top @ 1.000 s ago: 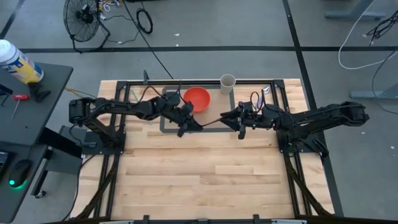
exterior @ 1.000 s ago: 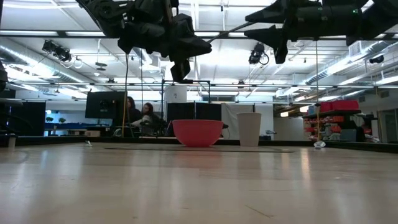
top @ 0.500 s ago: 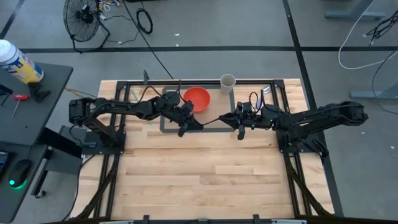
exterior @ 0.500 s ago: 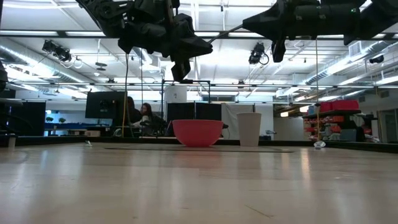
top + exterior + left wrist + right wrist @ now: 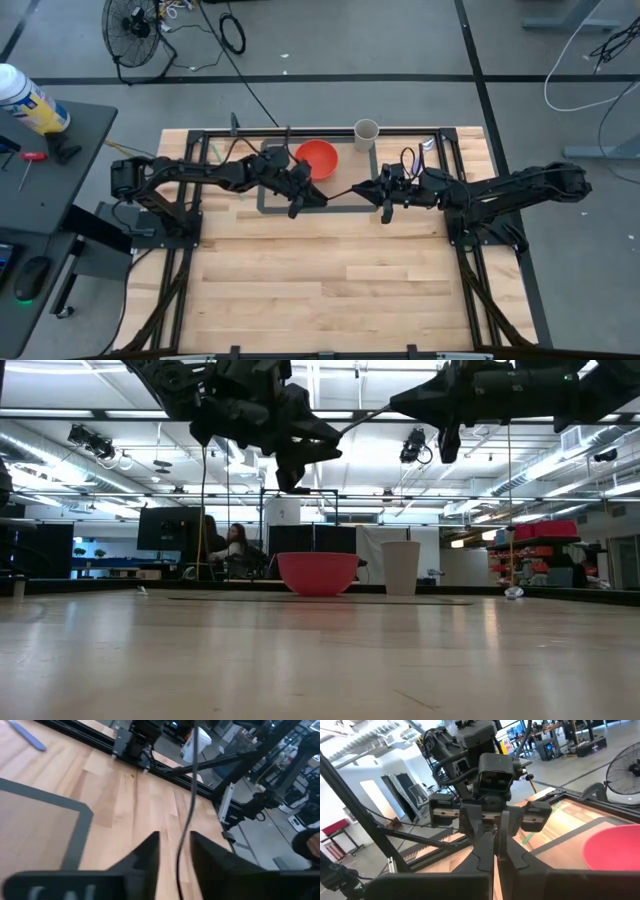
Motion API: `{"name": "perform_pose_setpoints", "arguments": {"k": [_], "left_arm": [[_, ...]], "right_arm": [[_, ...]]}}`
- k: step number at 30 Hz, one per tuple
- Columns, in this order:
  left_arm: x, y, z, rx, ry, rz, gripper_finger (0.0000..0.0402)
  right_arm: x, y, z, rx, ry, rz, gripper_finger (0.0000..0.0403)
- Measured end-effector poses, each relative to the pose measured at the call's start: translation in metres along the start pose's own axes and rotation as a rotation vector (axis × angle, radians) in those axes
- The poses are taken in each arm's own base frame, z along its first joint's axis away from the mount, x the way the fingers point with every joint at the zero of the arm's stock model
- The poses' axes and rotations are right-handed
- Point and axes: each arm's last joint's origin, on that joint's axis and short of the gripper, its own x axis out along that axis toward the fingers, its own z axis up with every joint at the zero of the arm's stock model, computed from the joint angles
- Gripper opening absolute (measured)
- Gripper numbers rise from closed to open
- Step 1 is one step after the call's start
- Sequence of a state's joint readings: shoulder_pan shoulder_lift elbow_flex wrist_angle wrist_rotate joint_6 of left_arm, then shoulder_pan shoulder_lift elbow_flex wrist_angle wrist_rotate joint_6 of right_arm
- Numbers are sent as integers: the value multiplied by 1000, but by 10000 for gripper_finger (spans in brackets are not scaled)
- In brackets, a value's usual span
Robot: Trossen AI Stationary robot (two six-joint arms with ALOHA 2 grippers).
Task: Pick & Place Utensil
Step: Put the black fork in the orange bowl on the transparent mat
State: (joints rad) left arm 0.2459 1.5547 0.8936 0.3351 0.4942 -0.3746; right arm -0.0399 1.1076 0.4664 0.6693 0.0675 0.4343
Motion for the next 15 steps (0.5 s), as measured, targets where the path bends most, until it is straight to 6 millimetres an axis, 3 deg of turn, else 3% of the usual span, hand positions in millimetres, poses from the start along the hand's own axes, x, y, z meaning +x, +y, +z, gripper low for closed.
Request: {"name": "perform_pose_setpoints", "arguments": {"k": [5, 8, 15], "left_arm": [[-8, 14, 3, 5, -1, 49, 204], [-24, 21, 10, 39, -8, 130, 245], [-59, 19, 14, 86, -3, 594, 271]], "right_arm": [[0, -3, 0, 35, -28, -100, 2], [0, -6, -1, 78, -59, -182, 2], [10, -20, -16, 249, -131, -397, 2]]}}
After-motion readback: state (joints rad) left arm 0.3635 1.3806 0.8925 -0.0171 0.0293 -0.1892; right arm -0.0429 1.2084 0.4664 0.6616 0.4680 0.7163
